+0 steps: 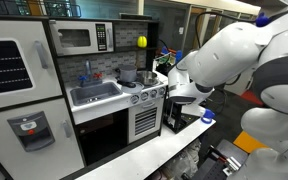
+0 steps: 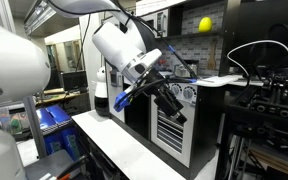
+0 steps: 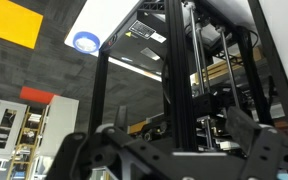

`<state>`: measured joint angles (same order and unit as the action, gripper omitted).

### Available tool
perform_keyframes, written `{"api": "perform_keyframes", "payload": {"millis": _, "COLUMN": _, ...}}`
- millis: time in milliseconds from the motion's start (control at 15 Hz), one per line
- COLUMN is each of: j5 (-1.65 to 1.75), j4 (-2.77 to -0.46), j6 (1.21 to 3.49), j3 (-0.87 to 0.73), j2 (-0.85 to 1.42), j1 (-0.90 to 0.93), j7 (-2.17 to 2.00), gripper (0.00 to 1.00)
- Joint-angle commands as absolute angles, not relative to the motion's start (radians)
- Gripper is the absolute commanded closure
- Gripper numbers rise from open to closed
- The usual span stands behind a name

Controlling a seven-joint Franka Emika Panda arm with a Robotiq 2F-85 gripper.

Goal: Remove the lid from the sink and put it on the stove

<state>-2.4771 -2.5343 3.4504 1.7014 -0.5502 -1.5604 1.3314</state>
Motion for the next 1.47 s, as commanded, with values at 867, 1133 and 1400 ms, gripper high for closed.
{"api": "perform_keyframes", "payload": {"millis": 867, "j5": -2.225, "j4": -2.510, "j6": 3.377, "j3": 1.525, "j2": 0.009, "j1": -1.462, "j7": 0.934, "gripper": 0.00}}
{"api": "perform_keyframes", "payload": {"millis": 1133, "j5": -2.140, "j4": -2.480, "j6": 3.393, "j3": 1.545, "j2": 0.184, "j1": -1.468, "j7": 1.020, "gripper": 0.00}}
{"api": "perform_keyframes", "payload": {"millis": 1400, "j5": -2.101, "j4": -2.459, "j6": 3.557, "j3": 1.638, "j2": 0.375, "j1": -1.500, "j7": 1.158, "gripper": 0.00}}
